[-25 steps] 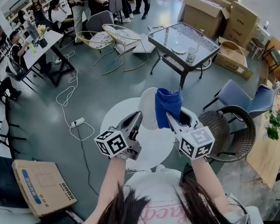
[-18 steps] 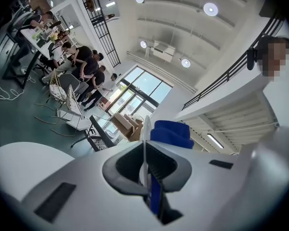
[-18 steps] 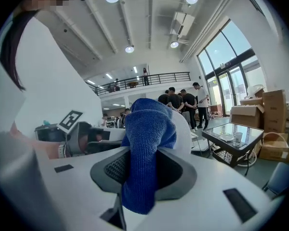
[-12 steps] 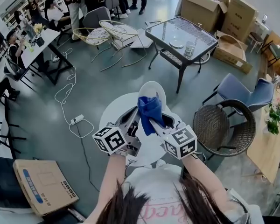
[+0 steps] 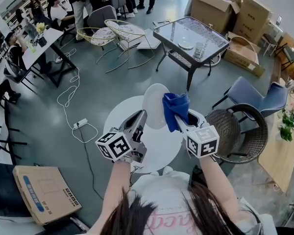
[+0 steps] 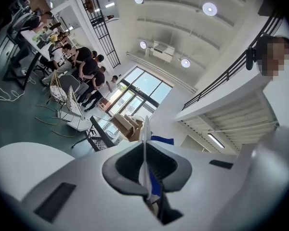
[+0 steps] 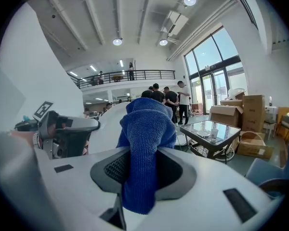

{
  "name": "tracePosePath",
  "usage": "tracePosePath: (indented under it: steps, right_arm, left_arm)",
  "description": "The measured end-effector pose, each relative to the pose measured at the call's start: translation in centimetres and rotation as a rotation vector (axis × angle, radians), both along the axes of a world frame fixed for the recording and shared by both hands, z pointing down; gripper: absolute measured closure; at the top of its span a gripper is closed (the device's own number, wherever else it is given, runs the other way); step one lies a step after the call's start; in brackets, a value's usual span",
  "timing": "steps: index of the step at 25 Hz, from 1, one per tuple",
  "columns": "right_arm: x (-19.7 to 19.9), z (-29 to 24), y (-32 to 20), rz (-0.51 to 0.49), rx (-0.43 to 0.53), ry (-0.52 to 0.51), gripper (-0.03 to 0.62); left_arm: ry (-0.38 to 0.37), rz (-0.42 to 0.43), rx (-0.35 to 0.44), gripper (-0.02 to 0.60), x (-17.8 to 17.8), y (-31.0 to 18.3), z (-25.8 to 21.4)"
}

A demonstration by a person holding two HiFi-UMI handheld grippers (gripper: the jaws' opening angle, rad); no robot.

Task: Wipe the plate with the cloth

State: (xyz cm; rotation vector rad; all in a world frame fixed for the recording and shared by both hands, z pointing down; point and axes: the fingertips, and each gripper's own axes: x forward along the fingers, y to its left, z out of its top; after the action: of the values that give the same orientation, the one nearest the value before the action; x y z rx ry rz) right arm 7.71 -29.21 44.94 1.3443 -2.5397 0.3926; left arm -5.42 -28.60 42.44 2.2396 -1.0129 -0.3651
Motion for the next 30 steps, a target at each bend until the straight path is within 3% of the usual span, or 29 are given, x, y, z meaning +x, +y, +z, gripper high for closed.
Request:
tracePosePath:
  steps: [3,5,15,20,25,30]
  right_arm:
    - [0.7,-1.1,0.1,0.011,0.017,-0.038,0.461]
    - [1.5,-2.0,0.1,0.032,0.029,-0.067,0.461]
    - [5.7,-7.0,0.6,0.086,0.121,-0.143,0.461]
    - [6.7,-8.8,1.1,0.07,0.152,-0.154,0.461]
    - [6.3,-10.8,1.8,-0.012,0.186,-0.134,0.461]
    - [3.9,-12.9,2.0,-0.203,0.216,-0.096,0.461]
  left_arm:
    - [-0.045,-0.011,0.055,0.561,0.2,-0.1,-0.5]
    - [-0.144,-0.018,0.14,0.561,0.4,-0.1,-1.1]
    - [-0.866,-0.111,0.667,0.561,1.9,1.1,-3.9]
    - [-1.167,-0.101,0.97,0.561,4.2,3.1,-4.4]
    - [-1.435,-0.105,1.233,0.561,4.8,4.4,-4.0]
    - [-1.586,-0.052,1.387,0.561,5.4,4.9,-3.0]
